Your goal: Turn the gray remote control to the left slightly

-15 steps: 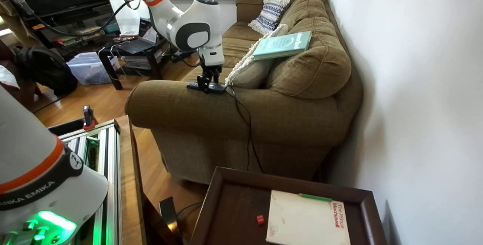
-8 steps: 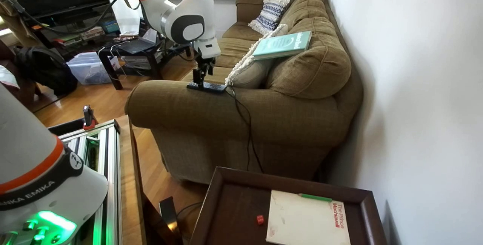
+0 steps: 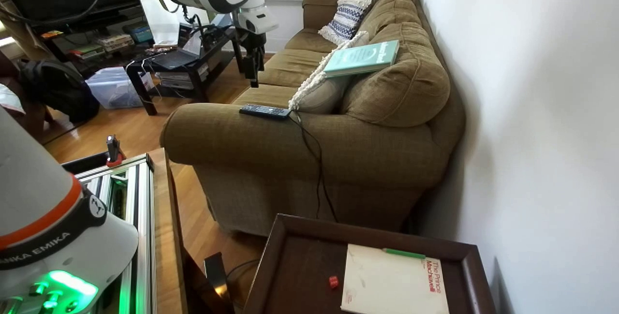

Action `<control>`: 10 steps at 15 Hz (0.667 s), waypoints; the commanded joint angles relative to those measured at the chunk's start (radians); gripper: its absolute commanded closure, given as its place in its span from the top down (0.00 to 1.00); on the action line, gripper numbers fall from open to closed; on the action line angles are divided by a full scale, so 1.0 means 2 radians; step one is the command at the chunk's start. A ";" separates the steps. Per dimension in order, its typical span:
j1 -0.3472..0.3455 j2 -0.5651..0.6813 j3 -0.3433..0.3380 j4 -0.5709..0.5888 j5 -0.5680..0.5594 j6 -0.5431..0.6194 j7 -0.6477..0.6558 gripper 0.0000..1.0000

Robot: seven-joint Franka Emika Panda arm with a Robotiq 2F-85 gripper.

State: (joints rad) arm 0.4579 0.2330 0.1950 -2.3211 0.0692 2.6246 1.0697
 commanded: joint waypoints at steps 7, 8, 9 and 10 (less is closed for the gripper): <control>-0.073 -0.148 0.006 -0.050 -0.025 -0.143 -0.127 1.00; -0.079 -0.161 0.007 -0.052 -0.026 -0.160 -0.144 1.00; -0.084 -0.174 0.008 -0.056 -0.028 -0.172 -0.160 1.00; -0.089 -0.184 0.008 -0.058 -0.030 -0.184 -0.177 1.00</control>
State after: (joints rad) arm 0.3138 -0.0437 0.1960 -2.3888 0.0294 2.3187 0.7934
